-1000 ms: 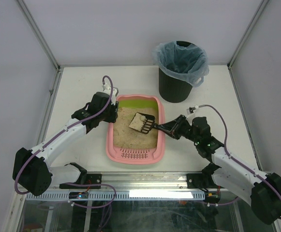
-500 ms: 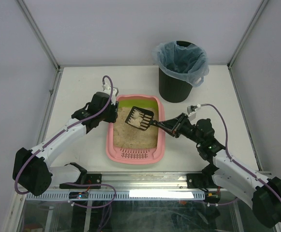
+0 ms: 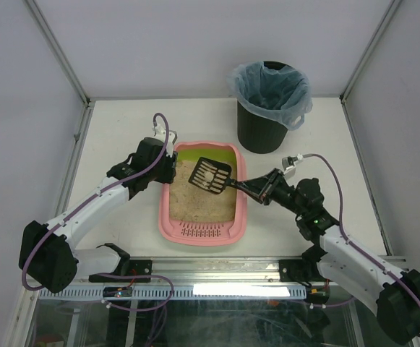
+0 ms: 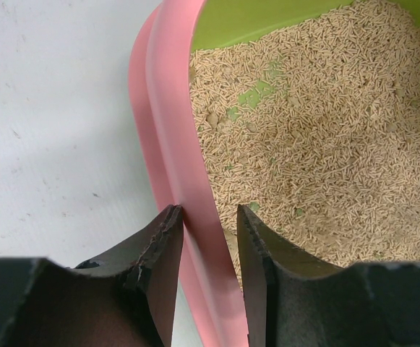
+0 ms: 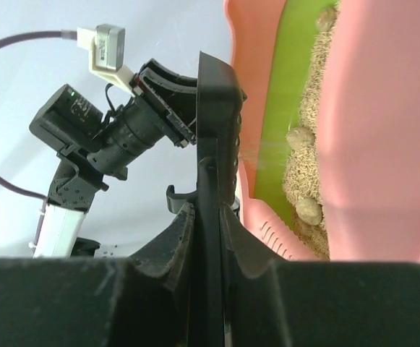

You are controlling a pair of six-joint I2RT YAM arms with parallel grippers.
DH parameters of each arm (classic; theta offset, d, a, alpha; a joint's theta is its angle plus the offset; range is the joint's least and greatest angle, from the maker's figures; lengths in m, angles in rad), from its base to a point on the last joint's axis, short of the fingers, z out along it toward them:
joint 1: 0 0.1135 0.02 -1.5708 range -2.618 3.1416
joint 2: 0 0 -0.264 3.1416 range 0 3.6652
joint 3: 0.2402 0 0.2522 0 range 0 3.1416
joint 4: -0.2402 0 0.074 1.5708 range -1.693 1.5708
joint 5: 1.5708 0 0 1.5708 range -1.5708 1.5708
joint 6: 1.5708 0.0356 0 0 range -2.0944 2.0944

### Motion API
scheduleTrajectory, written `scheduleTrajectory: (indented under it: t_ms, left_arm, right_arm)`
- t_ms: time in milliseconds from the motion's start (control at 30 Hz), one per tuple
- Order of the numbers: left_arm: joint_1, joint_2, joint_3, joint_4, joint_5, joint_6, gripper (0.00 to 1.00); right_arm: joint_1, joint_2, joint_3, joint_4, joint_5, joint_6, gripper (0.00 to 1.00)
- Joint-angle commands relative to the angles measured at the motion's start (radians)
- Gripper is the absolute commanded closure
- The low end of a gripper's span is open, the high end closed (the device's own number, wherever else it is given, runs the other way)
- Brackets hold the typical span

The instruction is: Clean the litter box

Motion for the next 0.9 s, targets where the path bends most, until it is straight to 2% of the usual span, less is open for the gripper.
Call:
scheduleTrajectory:
  t_ms: [0,33,133,233,267,367,400,500,533,600,633,733,767,833,867]
  left_arm:
    - [-0.012,-0.006,0.0,0.037,0.071,0.001,0.64]
    - [-0.012,-0.005,0.006,0.037,0.07,0.001,0.64]
    - [-0.011,0.007,0.015,0.036,0.074,0.005,0.64]
    - [-0.012,-0.01,0.001,0.036,0.072,0.001,0.64]
    - [-0.012,-0.013,0.001,0.038,0.072,0.001,0.64]
    - [-0.012,-0.009,0.009,0.039,0.076,0.002,0.64]
    - [-0.011,-0.01,0.008,0.039,0.077,0.003,0.64]
    - [-0.011,-0.015,0.0,0.038,0.081,0.001,0.64]
    - [-0.011,-0.014,0.001,0.039,0.083,0.0,0.64]
    - [-0.012,-0.009,0.009,0.039,0.087,0.001,0.64]
    - [-0.011,-0.009,0.01,0.038,0.086,0.002,0.64]
    - [-0.011,-0.019,0.0,0.039,0.079,0.001,0.64]
    - [-0.011,-0.022,0.001,0.039,0.078,0.001,0.64]
    - [-0.012,-0.022,0.005,0.039,0.078,0.002,0.64]
    - [-0.011,-0.022,0.005,0.039,0.078,0.003,0.64]
  right_arm:
    - [0.003,0.085,0.112,0.085,-0.165,-0.1,1.0]
    - [0.002,0.102,0.106,0.084,-0.16,-0.088,1.0]
    - [-0.007,0.03,-0.023,0.143,0.038,0.036,1.0]
    - [0.007,0.162,0.076,0.184,-0.193,-0.069,1.0]
    - [0.007,0.18,0.096,0.191,-0.211,-0.082,1.0]
    - [0.003,0.07,0.001,0.127,0.044,0.017,1.0]
    - [0.005,0.063,-0.005,0.156,0.037,0.004,1.0]
    - [0.011,0.164,0.116,0.14,-0.196,-0.127,1.0]
    - [0.011,0.156,0.118,0.123,-0.162,-0.126,1.0]
    - [0.011,0.073,0.049,0.076,0.018,-0.047,1.0]
    - [0.013,0.059,0.015,0.139,0.023,-0.039,1.0]
    - [0.015,0.167,0.127,0.142,-0.236,-0.151,1.0]
    - [0.013,0.169,0.128,0.118,-0.233,-0.151,1.0]
    - [0.007,0.089,0.058,0.061,-0.046,-0.069,1.0]
    - [0.01,0.055,0.02,0.108,0.011,-0.042,1.0]
